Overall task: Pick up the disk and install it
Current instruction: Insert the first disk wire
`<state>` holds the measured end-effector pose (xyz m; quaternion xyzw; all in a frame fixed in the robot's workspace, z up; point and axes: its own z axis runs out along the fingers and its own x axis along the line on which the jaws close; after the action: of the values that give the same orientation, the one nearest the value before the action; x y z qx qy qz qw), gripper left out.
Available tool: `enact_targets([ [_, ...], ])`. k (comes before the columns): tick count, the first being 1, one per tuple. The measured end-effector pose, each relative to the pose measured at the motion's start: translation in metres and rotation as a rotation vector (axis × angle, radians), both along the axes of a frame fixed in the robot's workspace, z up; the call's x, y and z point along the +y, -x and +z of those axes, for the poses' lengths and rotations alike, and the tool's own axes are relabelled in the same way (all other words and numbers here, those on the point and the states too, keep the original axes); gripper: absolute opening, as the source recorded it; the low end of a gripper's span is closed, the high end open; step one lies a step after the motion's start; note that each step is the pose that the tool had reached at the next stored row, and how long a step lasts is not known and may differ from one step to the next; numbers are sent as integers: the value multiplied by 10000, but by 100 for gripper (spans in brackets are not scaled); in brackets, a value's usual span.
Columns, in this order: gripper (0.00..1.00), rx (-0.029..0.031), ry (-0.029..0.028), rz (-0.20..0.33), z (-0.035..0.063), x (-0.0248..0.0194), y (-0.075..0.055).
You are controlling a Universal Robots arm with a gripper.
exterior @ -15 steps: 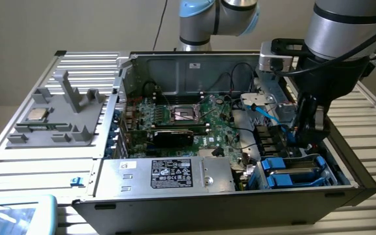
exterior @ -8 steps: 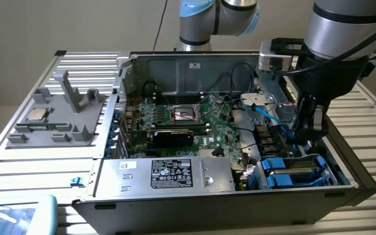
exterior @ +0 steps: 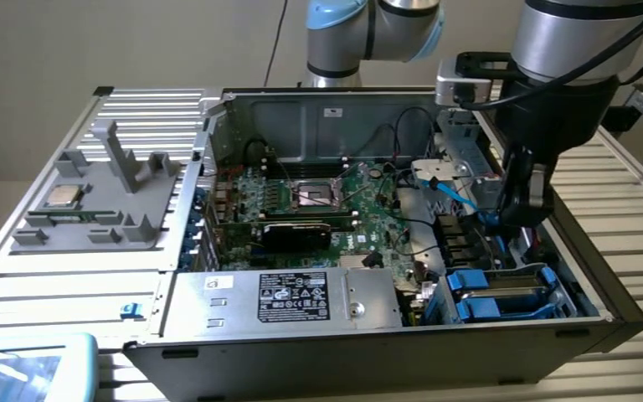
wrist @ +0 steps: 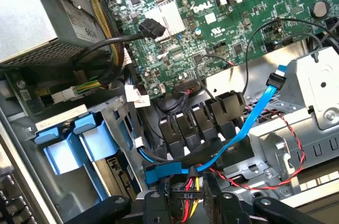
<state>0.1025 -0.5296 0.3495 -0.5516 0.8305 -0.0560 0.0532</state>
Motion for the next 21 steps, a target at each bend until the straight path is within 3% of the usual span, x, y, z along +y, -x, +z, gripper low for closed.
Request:
enact_targets([
  [3,35,-45,194,0,22,9,24],
  [9,35,-333,807,0,29,16,66],
  [13,35,-412,1067,-1,34,17,113],
  [14,35,-445,1105,-2,33,18,125],
  [18,35,-496,1109,-12,-13,26,140],
  [21,35,-501,1114,-41,-23,26,143],
])
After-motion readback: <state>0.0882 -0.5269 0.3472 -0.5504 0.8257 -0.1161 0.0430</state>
